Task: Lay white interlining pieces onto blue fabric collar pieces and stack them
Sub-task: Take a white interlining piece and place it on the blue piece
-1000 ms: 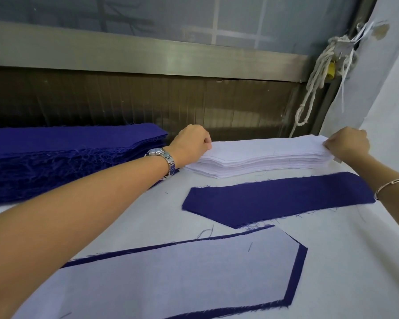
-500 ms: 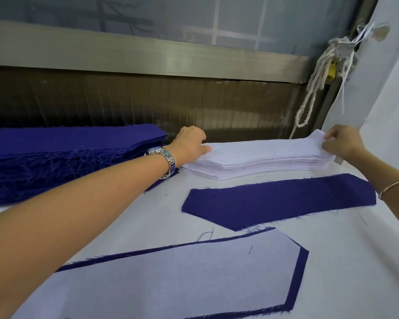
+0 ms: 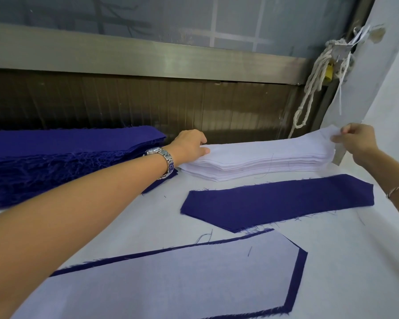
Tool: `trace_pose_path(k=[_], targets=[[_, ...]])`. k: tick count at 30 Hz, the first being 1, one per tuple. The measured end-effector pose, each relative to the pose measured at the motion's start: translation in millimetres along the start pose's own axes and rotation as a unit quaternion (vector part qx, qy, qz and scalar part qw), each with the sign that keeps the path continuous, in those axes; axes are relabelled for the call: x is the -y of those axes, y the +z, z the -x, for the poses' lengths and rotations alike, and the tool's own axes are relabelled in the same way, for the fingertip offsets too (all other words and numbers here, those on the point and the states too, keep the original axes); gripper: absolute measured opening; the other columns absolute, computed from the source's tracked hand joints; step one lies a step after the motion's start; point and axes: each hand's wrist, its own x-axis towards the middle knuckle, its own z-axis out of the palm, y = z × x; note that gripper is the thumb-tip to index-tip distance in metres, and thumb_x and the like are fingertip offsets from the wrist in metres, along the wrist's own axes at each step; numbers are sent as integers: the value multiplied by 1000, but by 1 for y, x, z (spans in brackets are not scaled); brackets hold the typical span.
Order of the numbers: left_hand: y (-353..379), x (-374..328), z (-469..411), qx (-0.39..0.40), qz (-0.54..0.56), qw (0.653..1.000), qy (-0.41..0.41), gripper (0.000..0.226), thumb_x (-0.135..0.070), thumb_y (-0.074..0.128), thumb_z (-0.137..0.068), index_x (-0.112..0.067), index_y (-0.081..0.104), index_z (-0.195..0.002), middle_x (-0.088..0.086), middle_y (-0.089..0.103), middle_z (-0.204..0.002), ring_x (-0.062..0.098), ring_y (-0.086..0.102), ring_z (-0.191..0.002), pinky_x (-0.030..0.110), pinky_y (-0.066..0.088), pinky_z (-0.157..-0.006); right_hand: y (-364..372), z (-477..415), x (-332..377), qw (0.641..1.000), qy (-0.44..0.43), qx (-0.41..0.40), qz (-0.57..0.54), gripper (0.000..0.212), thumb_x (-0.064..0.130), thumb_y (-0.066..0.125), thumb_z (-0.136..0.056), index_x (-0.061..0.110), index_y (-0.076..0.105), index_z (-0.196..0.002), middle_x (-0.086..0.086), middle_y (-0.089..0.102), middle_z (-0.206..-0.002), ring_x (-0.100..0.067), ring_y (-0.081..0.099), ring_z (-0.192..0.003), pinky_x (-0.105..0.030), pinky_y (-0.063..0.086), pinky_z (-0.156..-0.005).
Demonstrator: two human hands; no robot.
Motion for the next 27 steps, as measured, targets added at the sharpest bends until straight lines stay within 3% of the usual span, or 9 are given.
trace_pose_path(k=[4,5,7,8,13,17,23,27], targets=[[1,3,-2,12,3,1000,9,44,-21,56,-101,-8,50,-142,9,53,-143,24,48,-133,35,40,-111,-4,-4,-7,999,15,-32,-20,32,-9,71,-83,17,53,-77,-1,50,-80,-19,52,-75,-24,44,-65],[1,3,-3,15,7,1000,7,44,-21,57,-101,-10,49,-143,9,53,-143,24,48,-133,34,39,-109,-5,-3,-9,999,20,-38,-29,26,-7,73,-83,13,58,-91,-3,53,-90,-22,53,-85,-26,45,-70],[2,4,-4,19,21,1000,4,44,-19,57,-100,-11,48,-143,9,52,-144,23,49,-132,32,39,-107,-8,-4,-14,999,25,-28,-30,43,-4,73,-85,3,59,-124,-8,53,-111,-24,51,-102,-31,44,-83],[3,5,-4,20,29,999,3,44,-18,56,-101,-12,48,-143,9,51,-145,23,48,-133,31,39,-107,-9,-4,-16,999,19,-15,-31,47,-4,72,-86,1,58,-130,-8,53,-116,-24,50,-104,-31,42,-87],[6,6,-5,19,51,999,3,43,-18,55,-101,-13,49,-143,6,48,-149,23,44,-137,32,37,-108,-15,2,-22,999,-15,32,-11,33,-5,66,-90,-6,65,-124,-11,61,-114,-28,54,-107,-32,40,-93],[5,8,-4,0,50,999,7,40,-18,58,-100,-11,53,-138,6,53,-142,21,48,-130,24,36,-96,-16,4,-20,999,-9,28,-22,32,-4,64,-92,-7,65,-123,-11,62,-114,-24,52,-104,-32,38,-92],[6,2,0,-85,-79,993,22,33,-28,60,-98,-5,64,-122,12,60,-122,28,44,-125,31,35,-101,-15,6,-15,999,5,17,-39,34,-3,64,-93,-8,63,-126,-12,61,-114,-24,53,-103,-32,38,-91],[6,0,2,-139,-84,985,50,22,-22,63,-97,-9,69,-114,8,57,-119,23,40,-124,29,41,-93,-16,7,-8,999,12,21,-43,37,3,64,-94,-11,59,-129,-12,59,-113,-26,55,-101,-33,39,-89]])
